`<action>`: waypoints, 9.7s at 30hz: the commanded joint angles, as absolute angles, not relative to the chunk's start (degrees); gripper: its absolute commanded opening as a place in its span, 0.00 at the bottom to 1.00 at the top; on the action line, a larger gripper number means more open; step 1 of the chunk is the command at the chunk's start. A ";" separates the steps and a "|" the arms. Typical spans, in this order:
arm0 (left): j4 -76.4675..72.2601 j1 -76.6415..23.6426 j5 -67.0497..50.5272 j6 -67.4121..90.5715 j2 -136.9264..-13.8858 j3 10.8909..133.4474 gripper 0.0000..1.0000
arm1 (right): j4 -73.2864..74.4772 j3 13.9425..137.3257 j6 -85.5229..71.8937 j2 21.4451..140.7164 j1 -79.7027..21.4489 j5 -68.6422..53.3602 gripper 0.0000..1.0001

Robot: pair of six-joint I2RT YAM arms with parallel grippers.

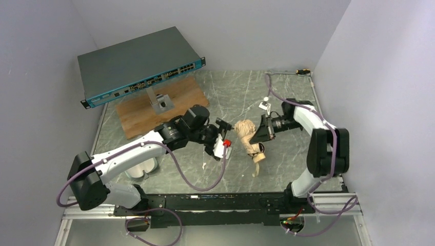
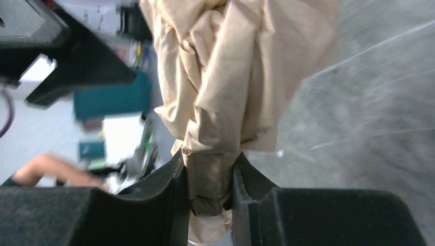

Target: Open the umbrella

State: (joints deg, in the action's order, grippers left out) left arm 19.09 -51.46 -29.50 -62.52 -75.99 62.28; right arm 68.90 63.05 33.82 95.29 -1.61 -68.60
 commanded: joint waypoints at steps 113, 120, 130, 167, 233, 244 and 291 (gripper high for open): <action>31.18 -40.46 -47.65 -8.33 -94.31 108.62 1.00 | 54.87 85.91 24.42 71.35 -0.60 -71.50 0.11; 26.95 -42.14 -50.03 -3.50 -95.92 107.30 0.93 | 57.32 84.41 27.34 69.59 -10.39 -65.57 0.09; 17.24 -40.29 -62.32 2.09 -91.75 99.69 0.01 | 58.27 82.81 23.88 65.12 -11.15 -58.30 0.56; 10.39 -41.39 -51.86 10.03 -87.46 94.80 0.00 | 30.36 73.37 6.43 54.16 -12.87 -43.04 0.36; 12.44 -33.29 -44.73 -5.34 -85.25 93.49 1.00 | 58.90 75.03 22.14 67.93 9.20 -36.38 0.00; 21.23 -44.09 -35.71 -58.67 -76.40 80.19 1.00 | 65.30 77.30 25.02 68.96 -11.37 -36.26 0.00; 49.07 -45.69 -11.11 -37.16 -106.20 112.14 0.00 | 35.56 88.21 -8.53 52.68 -9.52 -29.06 0.99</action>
State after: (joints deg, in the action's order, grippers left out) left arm 39.24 -49.69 4.36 -61.71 -105.34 98.28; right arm 40.42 86.46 3.92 53.89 -10.63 -29.23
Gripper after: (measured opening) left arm 0.393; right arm 0.991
